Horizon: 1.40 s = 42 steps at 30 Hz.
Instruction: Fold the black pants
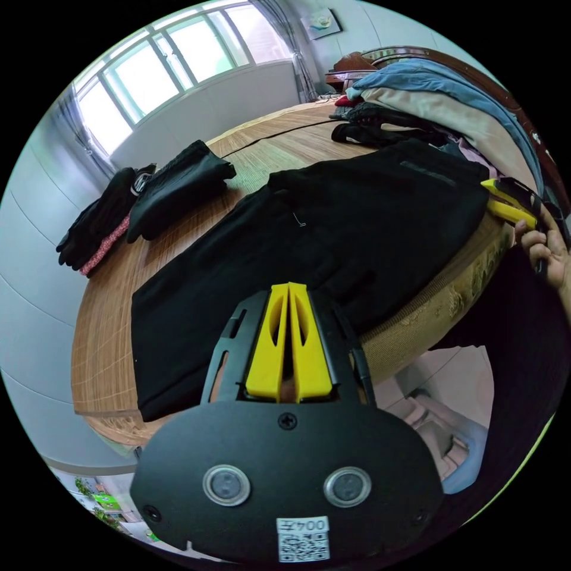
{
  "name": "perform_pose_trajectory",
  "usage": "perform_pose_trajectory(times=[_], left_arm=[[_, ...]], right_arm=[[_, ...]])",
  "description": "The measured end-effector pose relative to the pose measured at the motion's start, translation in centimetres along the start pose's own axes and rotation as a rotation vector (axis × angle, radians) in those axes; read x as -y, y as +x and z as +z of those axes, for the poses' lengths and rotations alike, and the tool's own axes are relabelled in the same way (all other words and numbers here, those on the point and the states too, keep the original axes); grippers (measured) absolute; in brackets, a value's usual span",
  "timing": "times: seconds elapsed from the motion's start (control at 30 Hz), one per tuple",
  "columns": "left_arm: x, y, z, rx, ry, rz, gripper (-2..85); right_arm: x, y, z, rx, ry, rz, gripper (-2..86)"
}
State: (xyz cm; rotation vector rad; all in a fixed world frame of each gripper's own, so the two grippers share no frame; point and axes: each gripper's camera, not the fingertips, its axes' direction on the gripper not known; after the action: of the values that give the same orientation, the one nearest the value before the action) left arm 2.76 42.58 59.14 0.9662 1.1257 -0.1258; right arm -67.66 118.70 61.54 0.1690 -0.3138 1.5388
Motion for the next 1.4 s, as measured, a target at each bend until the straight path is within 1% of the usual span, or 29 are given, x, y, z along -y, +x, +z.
perform_pose_trajectory(times=[0.07, 0.17, 0.23, 0.3, 0.4, 0.47, 0.5, 0.63, 0.67, 0.7, 0.77, 0.8, 0.87, 0.97, 1.1, 1.17, 1.23, 1.3, 1.37, 1.4], left_arm=[[0.0, -0.6, -0.2, -0.009, 0.002, -0.010, 0.2], [0.0, -1.7, -0.4, -0.021, 0.004, -0.025, 0.3], [0.0, -2.6, -0.7, -0.030, 0.005, -0.038, 0.3], [0.0, -3.4, -0.9, -0.041, 0.006, -0.049, 0.4], [0.0, -5.3, -1.4, -0.073, 0.011, -0.101, 0.5], [0.1, -7.0, -1.8, -0.120, -0.001, -0.139, 0.6], [0.1, -8.4, -2.2, -0.142, -0.010, -0.179, 0.6], [-1.6, -14.2, -5.4, -0.106, 0.049, -0.324, 0.6], [-2.0, -15.1, -5.8, -0.103, 0.052, -0.340, 0.7], [-2.9, -16.9, -6.4, -0.099, 0.049, -0.368, 0.6], [-4.6, -19.5, -7.3, -0.077, 0.036, -0.404, 0.6], [-5.9, -21.3, -7.8, -0.054, 0.031, -0.430, 0.6], [-8.3, -24.0, -8.7, -0.025, 0.031, -0.478, 0.6], [-12.8, -28.5, -9.5, -0.011, 0.024, -0.598, 0.7], [-18.3, -32.6, -10.3, -0.003, 0.015, -0.717, 0.7], [-20.0, -33.5, -10.3, -0.011, 0.004, -0.740, 0.7], [-21.6, -34.1, -10.1, -0.008, -0.018, -0.748, 0.7], [-22.6, -34.4, -9.9, -0.015, -0.039, -0.755, 0.7], [-23.4, -34.7, -9.8, -0.026, -0.051, -0.760, 0.7], [-23.9, -34.8, -9.8, -0.032, -0.057, -0.760, 0.7]], right_arm=[[1.1, -1.5, 1.2, 0.003, -0.070, 0.003, 10.5], [2.0, -3.0, 2.4, -0.021, -0.107, 0.012, 7.8], [2.3, -3.5, 2.7, 0.014, -0.127, 0.065, 6.8], [1.8, -5.0, 2.4, 0.048, -0.110, 0.092, 6.4], [0.4, -10.5, 2.0, 0.013, -0.052, 0.066, 6.3], [-0.4, -16.9, 2.2, -0.058, -0.025, -0.037, 6.3], [-0.5, -18.6, 2.4, -0.078, -0.024, -0.067, 6.4], [-2.2, -32.0, 5.1, -0.273, -0.064, -0.333, 6.3], [-3.3, -35.9, 6.4, -0.332, -0.076, -0.424, 6.3], [-3.9, -37.9, 7.0, -0.357, -0.080, -0.466, 6.3], [-7.2, -45.2, 9.8, -0.427, -0.081, -0.625, 6.2], [-8.1, -46.9, 10.5, -0.439, -0.078, -0.661, 6.2], [-12.2, -53.2, 13.3, -0.467, -0.054, -0.788, 6.2], [-17.3, -59.8, 16.9, -0.454, -0.014, -0.910, 6.2], [-24.5, -66.4, 22.5, -0.425, -0.029, -1.048, 6.3], [-30.2, -69.6, 26.6, -0.394, -0.037, -1.156, 6.3], [-34.8, -71.0, 30.3, -0.377, -0.055, -1.243, 6.2], [-39.3, -71.5, 34.7, -0.400, -0.130, -1.348, 6.1], [-44.4, -71.0, 40.8, -0.490, -0.314, -1.506, 6.1], [-45.4, -70.8, 42.1, -0.527, -0.360, -1.532, 6.1]])
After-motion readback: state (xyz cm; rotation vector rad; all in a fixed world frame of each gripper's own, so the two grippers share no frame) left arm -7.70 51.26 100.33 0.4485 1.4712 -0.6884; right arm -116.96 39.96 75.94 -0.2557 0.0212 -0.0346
